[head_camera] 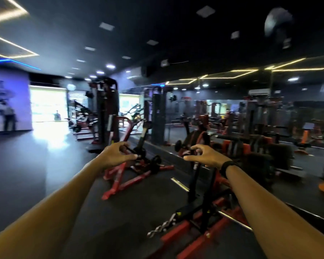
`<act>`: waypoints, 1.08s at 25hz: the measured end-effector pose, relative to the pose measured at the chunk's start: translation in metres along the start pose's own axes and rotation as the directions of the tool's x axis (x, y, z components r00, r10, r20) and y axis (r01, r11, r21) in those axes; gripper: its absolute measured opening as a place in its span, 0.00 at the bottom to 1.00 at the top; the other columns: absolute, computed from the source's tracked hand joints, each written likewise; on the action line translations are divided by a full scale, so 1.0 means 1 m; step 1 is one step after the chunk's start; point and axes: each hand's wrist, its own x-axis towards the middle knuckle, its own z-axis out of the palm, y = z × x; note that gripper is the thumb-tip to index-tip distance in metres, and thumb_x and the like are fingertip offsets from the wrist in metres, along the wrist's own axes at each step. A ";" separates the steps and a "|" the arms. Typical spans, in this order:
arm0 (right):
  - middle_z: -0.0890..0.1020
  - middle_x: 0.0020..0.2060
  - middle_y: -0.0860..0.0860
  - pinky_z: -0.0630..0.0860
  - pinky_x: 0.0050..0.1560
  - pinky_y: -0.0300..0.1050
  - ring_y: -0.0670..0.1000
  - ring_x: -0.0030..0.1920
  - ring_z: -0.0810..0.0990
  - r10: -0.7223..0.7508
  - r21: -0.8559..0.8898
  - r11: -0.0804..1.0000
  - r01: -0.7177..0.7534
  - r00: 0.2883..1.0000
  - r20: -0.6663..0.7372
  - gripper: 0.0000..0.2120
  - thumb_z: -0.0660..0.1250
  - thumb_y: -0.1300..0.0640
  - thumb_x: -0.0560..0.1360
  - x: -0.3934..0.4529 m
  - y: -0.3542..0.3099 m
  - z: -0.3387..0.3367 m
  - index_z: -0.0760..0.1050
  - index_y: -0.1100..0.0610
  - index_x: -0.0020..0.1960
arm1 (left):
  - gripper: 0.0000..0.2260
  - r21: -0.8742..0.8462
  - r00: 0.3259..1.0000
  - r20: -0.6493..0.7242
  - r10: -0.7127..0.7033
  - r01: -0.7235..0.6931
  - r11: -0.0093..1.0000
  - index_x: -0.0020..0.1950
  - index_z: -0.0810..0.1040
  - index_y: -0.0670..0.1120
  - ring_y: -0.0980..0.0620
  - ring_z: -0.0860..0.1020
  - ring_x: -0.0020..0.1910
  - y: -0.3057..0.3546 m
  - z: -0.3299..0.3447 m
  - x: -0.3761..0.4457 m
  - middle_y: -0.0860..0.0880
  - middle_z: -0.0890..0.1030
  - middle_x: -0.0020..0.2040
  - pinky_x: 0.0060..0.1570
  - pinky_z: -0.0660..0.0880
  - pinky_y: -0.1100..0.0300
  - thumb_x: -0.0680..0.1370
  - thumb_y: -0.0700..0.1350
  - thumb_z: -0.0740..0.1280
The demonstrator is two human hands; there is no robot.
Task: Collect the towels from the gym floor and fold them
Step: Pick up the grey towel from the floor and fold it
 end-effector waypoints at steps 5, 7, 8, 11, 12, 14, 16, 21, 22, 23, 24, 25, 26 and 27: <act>0.69 0.67 0.50 0.67 0.60 0.41 0.51 0.67 0.69 -0.196 0.077 0.980 0.184 0.962 0.189 0.35 0.71 0.43 0.71 0.060 -0.136 0.149 0.65 0.56 0.72 | 0.26 0.135 0.977 -0.154 -0.147 0.168 0.977 0.66 0.73 0.47 0.48 0.75 0.59 -0.114 -0.137 -0.040 0.49 0.77 0.59 0.60 0.72 0.55 0.71 0.54 0.74; 0.71 0.64 0.49 0.67 0.61 0.41 0.49 0.64 0.70 -0.272 0.120 0.961 0.250 0.931 0.244 0.35 0.72 0.44 0.70 0.079 -0.195 0.207 0.66 0.56 0.71 | 0.30 0.147 0.954 -0.218 -0.205 0.240 0.960 0.67 0.72 0.49 0.46 0.75 0.61 -0.162 -0.195 -0.066 0.46 0.76 0.62 0.62 0.72 0.50 0.69 0.58 0.74; 0.71 0.66 0.50 0.68 0.63 0.42 0.50 0.65 0.71 -0.314 0.138 0.948 0.287 0.912 0.263 0.36 0.73 0.42 0.68 0.088 -0.222 0.235 0.66 0.56 0.71 | 0.31 0.152 0.939 -0.248 -0.238 0.281 0.948 0.67 0.72 0.50 0.46 0.75 0.61 -0.183 -0.221 -0.079 0.46 0.76 0.63 0.62 0.72 0.49 0.68 0.59 0.75; 0.69 0.69 0.52 0.67 0.67 0.46 0.52 0.68 0.69 -0.402 0.193 0.915 0.355 0.851 0.337 0.38 0.74 0.41 0.67 0.104 -0.299 0.313 0.66 0.55 0.71 | 0.30 0.149 0.890 -0.320 -0.325 0.385 0.911 0.68 0.71 0.50 0.46 0.74 0.62 -0.235 -0.291 -0.119 0.46 0.75 0.64 0.61 0.72 0.50 0.69 0.58 0.74; 0.69 0.70 0.53 0.67 0.68 0.48 0.53 0.69 0.69 -0.422 0.211 0.906 0.368 0.834 0.355 0.38 0.73 0.40 0.67 0.109 -0.321 0.335 0.66 0.54 0.71 | 0.30 0.152 0.877 -0.341 -0.338 0.407 0.901 0.68 0.71 0.50 0.46 0.74 0.62 -0.249 -0.309 -0.130 0.46 0.74 0.65 0.61 0.73 0.51 0.70 0.57 0.74; 0.68 0.70 0.54 0.67 0.68 0.49 0.53 0.69 0.69 -0.469 0.241 0.883 0.404 0.797 0.381 0.36 0.73 0.41 0.68 0.114 -0.363 0.377 0.67 0.54 0.71 | 0.30 0.155 0.842 -0.385 -0.379 0.464 0.872 0.69 0.70 0.50 0.46 0.73 0.63 -0.277 -0.343 -0.151 0.47 0.74 0.66 0.61 0.72 0.51 0.71 0.57 0.73; 0.69 0.70 0.54 0.70 0.66 0.50 0.53 0.68 0.70 -0.514 0.258 0.858 0.444 0.756 0.405 0.35 0.73 0.41 0.68 0.120 -0.403 0.421 0.67 0.53 0.70 | 0.30 0.145 0.799 -0.432 -0.418 0.519 0.843 0.69 0.69 0.50 0.46 0.73 0.63 -0.305 -0.374 -0.172 0.46 0.73 0.66 0.61 0.72 0.51 0.71 0.57 0.73; 0.68 0.70 0.56 0.72 0.64 0.54 0.56 0.66 0.72 -0.588 0.312 0.807 0.501 0.635 0.501 0.37 0.73 0.40 0.69 0.151 -0.482 0.527 0.64 0.52 0.72 | 0.30 0.150 0.690 -0.522 -0.500 0.652 0.743 0.70 0.69 0.49 0.48 0.74 0.61 -0.371 -0.441 -0.214 0.47 0.74 0.66 0.59 0.72 0.55 0.71 0.58 0.72; 0.68 0.70 0.56 0.72 0.64 0.55 0.56 0.65 0.72 -0.606 0.326 0.793 0.515 0.606 0.516 0.37 0.72 0.40 0.68 0.162 -0.498 0.550 0.64 0.52 0.72 | 0.31 0.151 0.665 -0.542 -0.513 0.678 0.719 0.70 0.69 0.49 0.48 0.74 0.61 -0.385 -0.456 -0.220 0.47 0.74 0.66 0.59 0.72 0.55 0.71 0.58 0.72; 0.68 0.70 0.56 0.72 0.64 0.55 0.56 0.65 0.72 -0.621 0.333 0.779 0.531 0.580 0.527 0.38 0.72 0.40 0.69 0.172 -0.514 0.572 0.64 0.53 0.72 | 0.31 0.149 0.639 -0.564 -0.523 0.701 0.697 0.70 0.69 0.49 0.49 0.75 0.61 -0.400 -0.472 -0.226 0.46 0.74 0.66 0.60 0.72 0.55 0.70 0.58 0.73; 0.69 0.70 0.56 0.72 0.64 0.55 0.56 0.65 0.72 -0.635 0.341 0.766 0.545 0.559 0.533 0.38 0.72 0.40 0.69 0.183 -0.531 0.595 0.64 0.53 0.72 | 0.31 0.144 0.611 -0.584 -0.533 0.725 0.674 0.70 0.70 0.49 0.49 0.75 0.61 -0.415 -0.486 -0.230 0.46 0.74 0.66 0.60 0.73 0.54 0.70 0.58 0.73; 0.69 0.69 0.57 0.72 0.64 0.55 0.56 0.65 0.72 -0.649 0.353 0.753 0.556 0.536 0.540 0.38 0.72 0.40 0.69 0.194 -0.548 0.617 0.64 0.53 0.72 | 0.32 0.136 0.584 -0.604 -0.543 0.747 0.651 0.70 0.70 0.49 0.49 0.75 0.61 -0.431 -0.501 -0.234 0.45 0.74 0.66 0.61 0.73 0.53 0.70 0.58 0.73; 0.68 0.70 0.57 0.72 0.65 0.55 0.56 0.66 0.72 -0.662 0.370 0.740 0.561 0.510 0.550 0.38 0.72 0.40 0.69 0.205 -0.565 0.639 0.64 0.53 0.72 | 0.32 0.126 0.555 -0.622 -0.552 0.767 0.629 0.70 0.70 0.49 0.48 0.75 0.61 -0.446 -0.515 -0.235 0.45 0.74 0.66 0.61 0.73 0.53 0.70 0.59 0.73; 0.68 0.70 0.57 0.72 0.65 0.55 0.56 0.67 0.71 -0.670 0.384 0.730 0.565 0.481 0.565 0.38 0.72 0.40 0.68 0.217 -0.582 0.660 0.63 0.53 0.72 | 0.32 0.120 0.529 -0.642 -0.555 0.785 0.608 0.70 0.70 0.49 0.48 0.75 0.62 -0.461 -0.531 -0.235 0.45 0.74 0.66 0.61 0.72 0.54 0.70 0.59 0.73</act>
